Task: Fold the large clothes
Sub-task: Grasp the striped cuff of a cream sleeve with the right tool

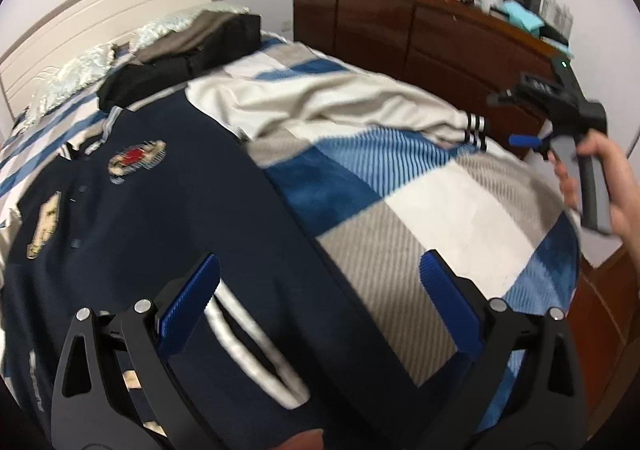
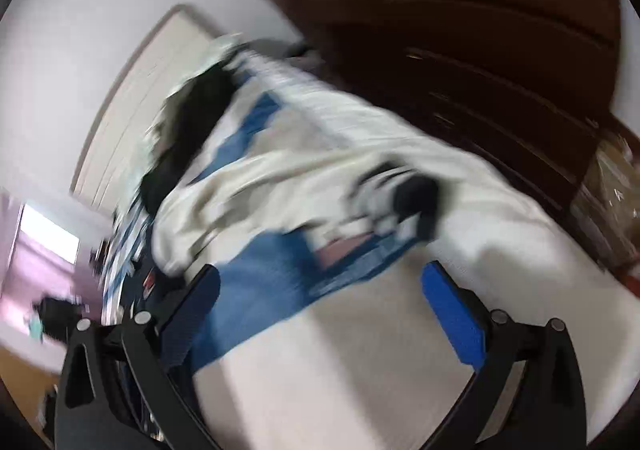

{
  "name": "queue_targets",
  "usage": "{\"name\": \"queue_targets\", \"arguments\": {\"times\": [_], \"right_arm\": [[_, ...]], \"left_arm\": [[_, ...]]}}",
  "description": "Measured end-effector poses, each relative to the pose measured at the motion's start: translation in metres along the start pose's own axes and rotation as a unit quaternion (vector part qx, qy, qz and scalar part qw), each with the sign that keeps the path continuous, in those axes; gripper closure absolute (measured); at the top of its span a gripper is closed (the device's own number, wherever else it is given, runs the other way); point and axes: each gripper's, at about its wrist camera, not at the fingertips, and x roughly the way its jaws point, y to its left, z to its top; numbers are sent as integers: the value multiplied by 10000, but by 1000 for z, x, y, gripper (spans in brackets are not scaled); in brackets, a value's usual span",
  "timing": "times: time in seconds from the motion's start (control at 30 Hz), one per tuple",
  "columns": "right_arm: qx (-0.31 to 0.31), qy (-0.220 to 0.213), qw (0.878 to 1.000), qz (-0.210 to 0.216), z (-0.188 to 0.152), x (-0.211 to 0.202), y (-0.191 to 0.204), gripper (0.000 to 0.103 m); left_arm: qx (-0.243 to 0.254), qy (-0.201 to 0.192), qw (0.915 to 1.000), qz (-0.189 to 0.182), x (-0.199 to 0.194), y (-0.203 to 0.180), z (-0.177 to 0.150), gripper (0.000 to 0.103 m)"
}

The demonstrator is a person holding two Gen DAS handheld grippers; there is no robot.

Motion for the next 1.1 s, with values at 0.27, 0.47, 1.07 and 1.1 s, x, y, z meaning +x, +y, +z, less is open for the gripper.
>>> {"name": "queue_targets", "arguments": {"times": [0.27,0.47,1.07,1.1], "right_arm": [[666,471,9963,272,31,61,-45,4],[752,724,9942,250,45,83,-26,40],[-600,-82,9981,147,51,-23,139,79],[-779,-134,9967,204,51,-30,160,79]], "left_arm": [[-207,578,9981,-47,56,-2,-28,5],[-141,688,9975,-29,66,0,-44,5],[-433,-56,9985,-321,-30,67,-24,5],[-431,-65,9986,-293,-42,83,-28,5]]}}
